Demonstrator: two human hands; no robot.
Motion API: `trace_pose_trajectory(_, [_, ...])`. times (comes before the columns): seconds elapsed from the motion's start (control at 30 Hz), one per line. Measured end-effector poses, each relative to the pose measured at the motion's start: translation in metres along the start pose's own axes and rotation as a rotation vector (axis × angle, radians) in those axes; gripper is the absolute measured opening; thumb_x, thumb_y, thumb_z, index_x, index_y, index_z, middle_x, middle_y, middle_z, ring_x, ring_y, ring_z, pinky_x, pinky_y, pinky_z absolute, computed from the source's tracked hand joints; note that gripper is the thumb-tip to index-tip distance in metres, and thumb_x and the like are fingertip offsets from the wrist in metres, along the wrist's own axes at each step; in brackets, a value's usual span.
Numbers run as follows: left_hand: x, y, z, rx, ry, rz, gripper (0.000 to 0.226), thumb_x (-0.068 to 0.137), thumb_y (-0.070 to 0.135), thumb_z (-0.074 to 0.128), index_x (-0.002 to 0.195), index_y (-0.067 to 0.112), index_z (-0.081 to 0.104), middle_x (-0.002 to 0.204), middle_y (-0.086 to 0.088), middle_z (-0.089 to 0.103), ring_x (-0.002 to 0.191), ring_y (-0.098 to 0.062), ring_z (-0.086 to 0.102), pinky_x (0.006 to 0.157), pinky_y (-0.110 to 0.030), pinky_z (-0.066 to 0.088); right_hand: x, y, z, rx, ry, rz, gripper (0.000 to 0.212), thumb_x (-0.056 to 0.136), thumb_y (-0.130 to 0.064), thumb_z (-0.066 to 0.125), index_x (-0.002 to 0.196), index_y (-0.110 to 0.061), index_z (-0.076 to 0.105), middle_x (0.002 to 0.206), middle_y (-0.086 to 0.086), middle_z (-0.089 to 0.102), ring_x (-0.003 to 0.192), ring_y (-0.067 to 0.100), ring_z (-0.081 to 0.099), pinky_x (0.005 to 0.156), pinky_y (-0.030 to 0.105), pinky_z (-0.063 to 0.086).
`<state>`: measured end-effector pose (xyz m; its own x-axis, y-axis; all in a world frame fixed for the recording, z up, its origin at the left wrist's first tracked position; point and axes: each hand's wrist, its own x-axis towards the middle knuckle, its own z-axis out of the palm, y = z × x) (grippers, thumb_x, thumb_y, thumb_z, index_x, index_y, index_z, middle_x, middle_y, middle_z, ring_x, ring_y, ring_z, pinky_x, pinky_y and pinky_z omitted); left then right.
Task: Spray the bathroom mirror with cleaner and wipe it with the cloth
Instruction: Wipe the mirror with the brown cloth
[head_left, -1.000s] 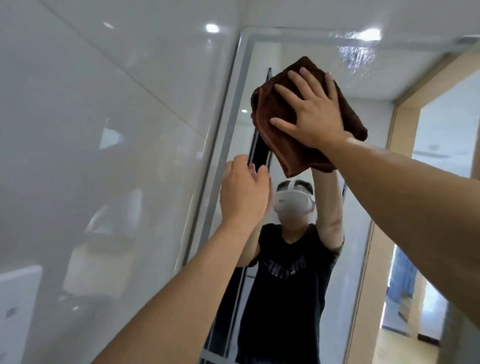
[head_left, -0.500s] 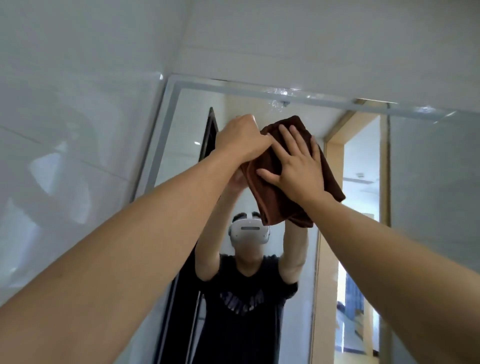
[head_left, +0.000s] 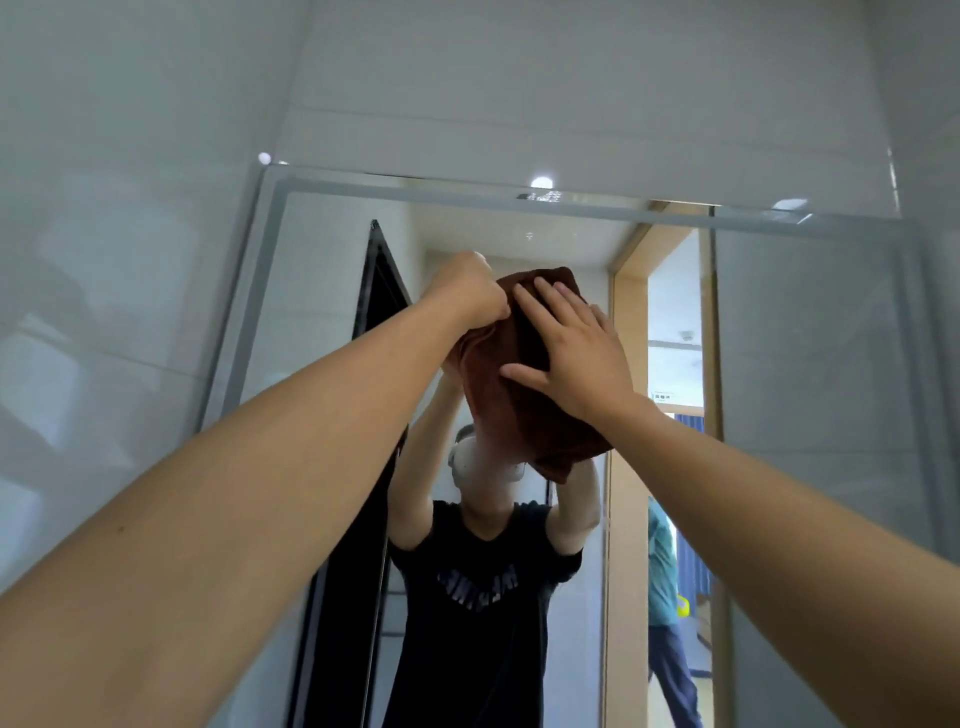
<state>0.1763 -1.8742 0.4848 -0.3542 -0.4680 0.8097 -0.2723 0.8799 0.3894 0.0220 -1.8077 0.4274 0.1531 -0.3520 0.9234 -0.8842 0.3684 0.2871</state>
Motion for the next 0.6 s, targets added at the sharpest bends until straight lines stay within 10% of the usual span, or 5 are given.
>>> trace_pose_trajectory(0.1, [-0.012,0.013,-0.004,-0.061,-0.064,0.049,0.030,0.088,0.016,0.073,0.114,0.004,0.063,0.106,-0.019,0.069,0.101,-0.033,0.066,0.085,-0.038,0.055,-0.010,0.011,-0.020,0.103,0.060,-0.017,0.086,0.084,-0.060,0.067,0.157,-0.030,0.032,0.161,0.001,0.035,0.147,0.026,0.032,0.114,0.047,0.037])
trace_pose_trajectory(0.27, [-0.039,0.024,-0.021,-0.075,-0.164,0.105,0.015,0.091,0.010,0.070,0.098,0.013,0.056,0.080,-0.004,0.057,0.069,-0.017,0.056,0.057,-0.027,0.045,-0.023,0.018,-0.048,0.614,0.084,0.118,0.096,0.071,-0.049,0.084,0.152,-0.032,0.035,0.153,0.000,0.036,0.140,0.017,0.037,0.110,0.034,0.040])
trace_pose_trajectory(0.47, [-0.084,0.021,-0.050,-0.026,-0.298,0.041,0.011,0.091,0.010,0.070,0.095,0.014,0.061,0.109,-0.015,0.068,0.096,-0.032,0.068,0.083,-0.048,0.059,-0.026,0.016,-0.084,1.309,-0.520,0.422,0.062,0.083,-0.022,0.081,0.139,-0.026,0.054,0.125,0.009,0.066,0.092,0.015,0.072,0.073,0.040,0.062])
trace_pose_trajectory(0.6, [-0.111,0.012,-0.070,0.020,-0.322,-0.001,0.012,0.091,0.005,0.068,0.095,0.014,0.061,0.105,-0.017,0.069,0.088,-0.028,0.066,0.075,-0.040,0.059,-0.022,0.005,-0.088,1.232,-0.804,0.362,0.063,0.052,-0.042,0.097,0.104,-0.014,0.075,0.097,0.012,0.071,0.104,0.041,0.068,0.095,0.065,0.052])
